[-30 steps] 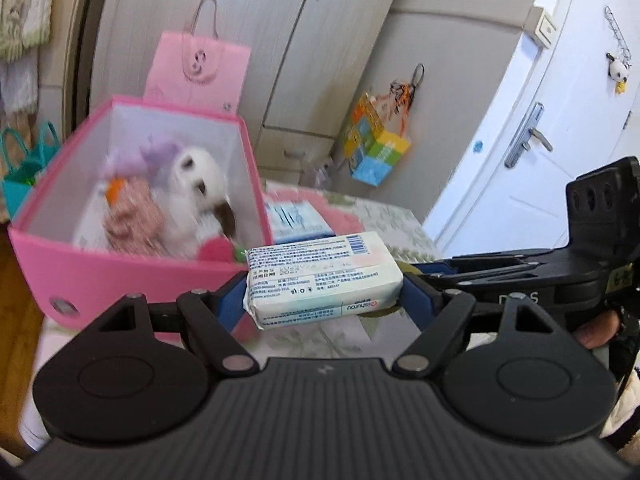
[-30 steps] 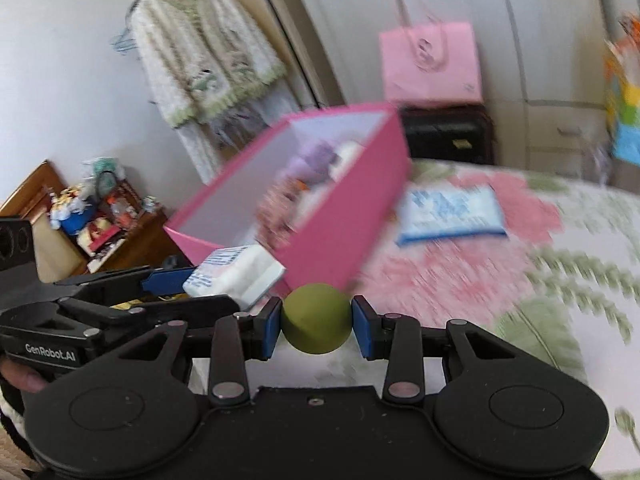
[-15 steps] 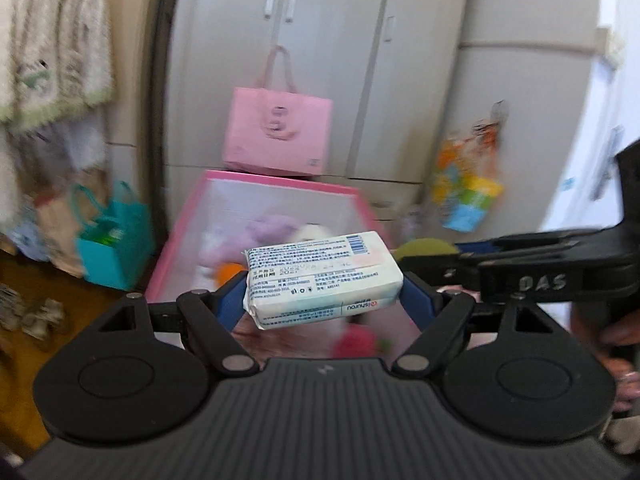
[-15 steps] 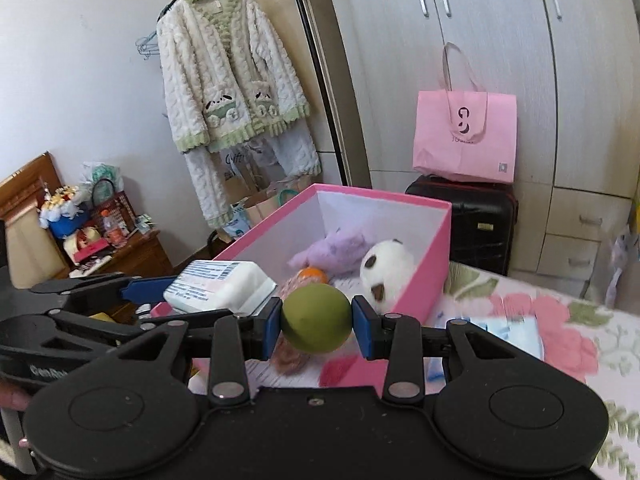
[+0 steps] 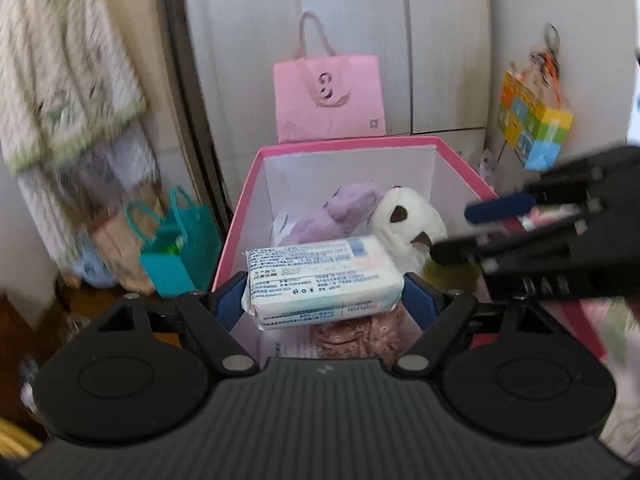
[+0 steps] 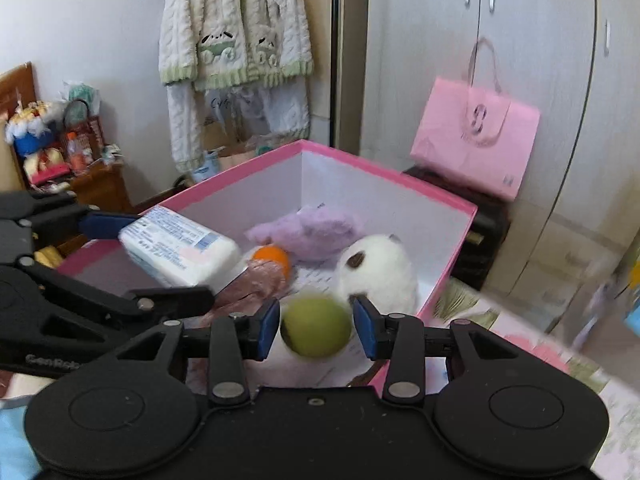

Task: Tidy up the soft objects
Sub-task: 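Carry the soap packet and green ball into the pink box and release both, then withdraw both open grippers from the box toward the blue wipes pack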

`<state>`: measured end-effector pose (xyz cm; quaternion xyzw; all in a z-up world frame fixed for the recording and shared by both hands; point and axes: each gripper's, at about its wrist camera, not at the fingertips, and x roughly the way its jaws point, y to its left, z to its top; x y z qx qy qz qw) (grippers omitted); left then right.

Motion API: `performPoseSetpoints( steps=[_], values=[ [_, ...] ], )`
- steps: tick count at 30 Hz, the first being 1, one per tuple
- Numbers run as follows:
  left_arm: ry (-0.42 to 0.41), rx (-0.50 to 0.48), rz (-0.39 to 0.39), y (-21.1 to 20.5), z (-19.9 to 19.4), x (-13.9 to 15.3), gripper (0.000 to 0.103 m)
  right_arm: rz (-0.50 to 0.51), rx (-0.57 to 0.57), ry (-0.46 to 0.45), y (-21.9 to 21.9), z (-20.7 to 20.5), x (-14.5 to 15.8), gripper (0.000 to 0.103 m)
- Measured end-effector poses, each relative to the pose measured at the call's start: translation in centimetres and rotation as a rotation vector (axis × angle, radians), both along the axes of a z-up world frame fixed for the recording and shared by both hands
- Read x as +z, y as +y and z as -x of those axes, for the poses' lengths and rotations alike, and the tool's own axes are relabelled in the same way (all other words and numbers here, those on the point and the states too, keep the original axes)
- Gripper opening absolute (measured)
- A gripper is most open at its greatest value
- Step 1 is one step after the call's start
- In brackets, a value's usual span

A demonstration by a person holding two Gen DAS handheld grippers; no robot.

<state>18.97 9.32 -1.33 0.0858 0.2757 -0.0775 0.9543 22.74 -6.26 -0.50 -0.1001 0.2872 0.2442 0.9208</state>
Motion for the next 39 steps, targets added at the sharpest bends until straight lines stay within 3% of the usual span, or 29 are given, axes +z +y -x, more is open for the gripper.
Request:
performPoseSetpoints(
  steps=[3, 8, 18, 27, 33, 39],
  values=[
    [0.000, -0.003, 0.000, -0.2, 0.5, 0.5, 0.082, -0.056, 0.003, -0.005, -1.0, -0.2, 0.5, 0.059],
    [-0.005, -0.010, -0.004, -0.5, 1.8, 1.5, 0.082, -0.169, -0.010, 0.010, -3.7, 1.2, 1.8, 0.059],
    [0.022, -0.059, 0.040, -1.9, 5.0, 4.2, 0.082, -0.242, -0.010, 0.048, -9.2, 7.9, 4.0, 0.059],
    [-0.006, -0.134, 0.040, -4.8, 9.1, 6.3, 0.082, -0.215, -0.012, 0.027, -13.3, 14.0, 5.6, 0.060],
    [0.000, -0.229, 0.142, -7.5, 10.4, 7.5, 0.082, -0.162, -0.029, -0.062, -15.4, 17.1, 6.1, 0.063],
    [-0.015, -0.293, 0.175, -11.6, 10.0, 7.5, 0.082, -0.141, -0.061, -0.083, -17.8, 16.9, 5.3, 0.063]
  ],
)
